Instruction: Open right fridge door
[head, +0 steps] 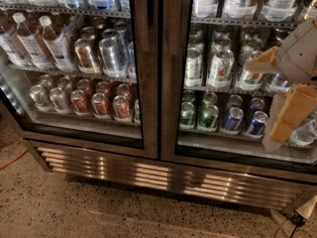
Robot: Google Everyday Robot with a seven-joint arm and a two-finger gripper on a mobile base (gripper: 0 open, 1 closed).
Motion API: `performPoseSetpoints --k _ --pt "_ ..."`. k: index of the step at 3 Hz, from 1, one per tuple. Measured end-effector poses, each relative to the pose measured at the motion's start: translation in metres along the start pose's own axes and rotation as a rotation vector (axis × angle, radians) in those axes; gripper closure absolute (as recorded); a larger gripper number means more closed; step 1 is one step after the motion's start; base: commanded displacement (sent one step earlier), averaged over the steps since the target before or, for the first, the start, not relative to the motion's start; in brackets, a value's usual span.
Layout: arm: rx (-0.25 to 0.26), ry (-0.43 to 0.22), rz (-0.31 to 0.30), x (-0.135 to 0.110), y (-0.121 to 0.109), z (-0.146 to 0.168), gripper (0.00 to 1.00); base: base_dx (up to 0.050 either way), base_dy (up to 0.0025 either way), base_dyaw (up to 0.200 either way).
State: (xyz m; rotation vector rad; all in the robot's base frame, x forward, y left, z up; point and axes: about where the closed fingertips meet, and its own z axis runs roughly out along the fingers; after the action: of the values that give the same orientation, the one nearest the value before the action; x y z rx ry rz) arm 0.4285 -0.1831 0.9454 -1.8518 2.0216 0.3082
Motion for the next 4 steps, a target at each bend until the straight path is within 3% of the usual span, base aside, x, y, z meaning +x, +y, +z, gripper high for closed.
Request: performPoseSetpoints --k 1,2,3,4 --pt "-0.18 -0.203 -0.118 -0.013 0.016 0.028 0.0 0.0 0.0 0.0" --pt "-0.193 -0.279 -0.139 -0.028 0.016 0.029 0.0 0.0 0.0 0.0" --pt "-0.193 -0.279 -0.139 -0.028 0.016 0.029 0.0 0.0 0.0 0.0" --pt "-0.174 -0.311 -0.102 -0.032 0.023 0.032 0.0 0.0 0.0 0.0"
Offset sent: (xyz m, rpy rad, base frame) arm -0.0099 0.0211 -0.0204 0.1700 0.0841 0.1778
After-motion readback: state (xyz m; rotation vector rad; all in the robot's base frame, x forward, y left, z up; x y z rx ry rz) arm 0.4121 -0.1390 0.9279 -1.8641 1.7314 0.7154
